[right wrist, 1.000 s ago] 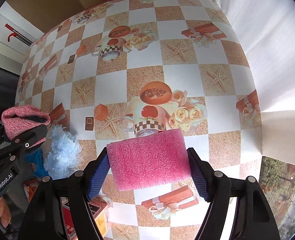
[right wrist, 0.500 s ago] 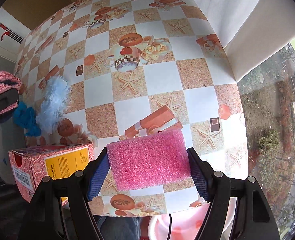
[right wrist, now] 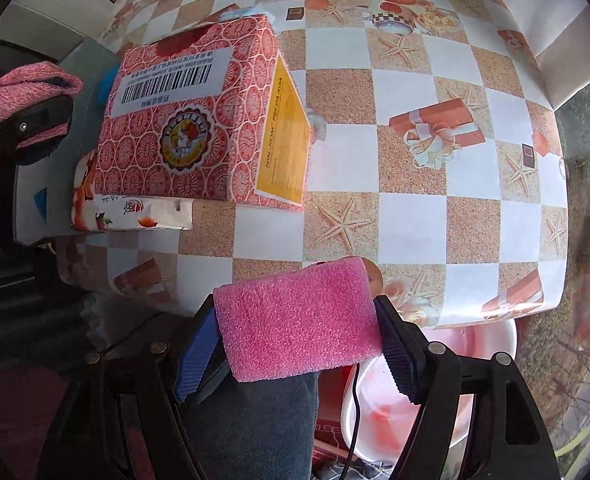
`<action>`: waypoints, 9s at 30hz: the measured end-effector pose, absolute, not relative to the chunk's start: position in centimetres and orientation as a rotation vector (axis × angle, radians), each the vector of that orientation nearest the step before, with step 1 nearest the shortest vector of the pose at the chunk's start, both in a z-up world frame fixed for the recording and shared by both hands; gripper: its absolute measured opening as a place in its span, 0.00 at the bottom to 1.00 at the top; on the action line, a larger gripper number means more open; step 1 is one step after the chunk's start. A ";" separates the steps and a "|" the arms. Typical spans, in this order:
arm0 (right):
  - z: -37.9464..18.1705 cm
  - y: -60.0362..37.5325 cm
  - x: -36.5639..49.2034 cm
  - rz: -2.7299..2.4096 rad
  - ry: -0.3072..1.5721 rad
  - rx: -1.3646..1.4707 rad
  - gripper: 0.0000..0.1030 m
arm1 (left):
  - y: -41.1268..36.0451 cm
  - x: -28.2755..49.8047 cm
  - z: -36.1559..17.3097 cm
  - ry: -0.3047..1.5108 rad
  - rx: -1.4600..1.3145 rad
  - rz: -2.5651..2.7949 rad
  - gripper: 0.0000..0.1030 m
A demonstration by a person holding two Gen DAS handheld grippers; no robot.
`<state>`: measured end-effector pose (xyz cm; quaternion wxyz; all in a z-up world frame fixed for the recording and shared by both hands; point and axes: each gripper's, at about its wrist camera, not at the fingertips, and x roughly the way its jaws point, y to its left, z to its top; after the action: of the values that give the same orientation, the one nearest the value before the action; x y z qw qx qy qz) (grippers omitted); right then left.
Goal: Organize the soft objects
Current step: 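Lift and carry knit hat with left tool while right tool carries sponge toward box, then lower knit hat into box with left tool while right tool releases sponge inside, then move left tool to blue cloth while right tool approaches fluffy light-blue toy, then close left tool on blue cloth while right tool grasps fluffy light-blue toy, then lift blue cloth with left tool while right tool carries fluffy toy toward box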
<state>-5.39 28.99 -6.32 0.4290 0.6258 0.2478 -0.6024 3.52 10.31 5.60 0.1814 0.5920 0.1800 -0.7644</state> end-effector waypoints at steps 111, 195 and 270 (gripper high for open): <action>1.7 -5.7 12.9 -1.212 0.951 1.068 0.89 | -7.5 23.2 -1.4 1.066 1.343 -1.488 0.78; -11.4 16.6 -25.8 -1.515 0.475 1.731 0.98 | -0.8 -4.3 -8.1 0.674 1.891 -1.669 1.00; 3.4 22.1 -4.1 -1.564 0.460 1.470 0.35 | 11.7 4.4 3.4 0.623 1.951 -2.098 0.21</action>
<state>-4.08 22.09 3.44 0.4560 0.5960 0.1865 -0.6341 4.41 11.67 3.38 0.1047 0.6617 0.2113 -0.7117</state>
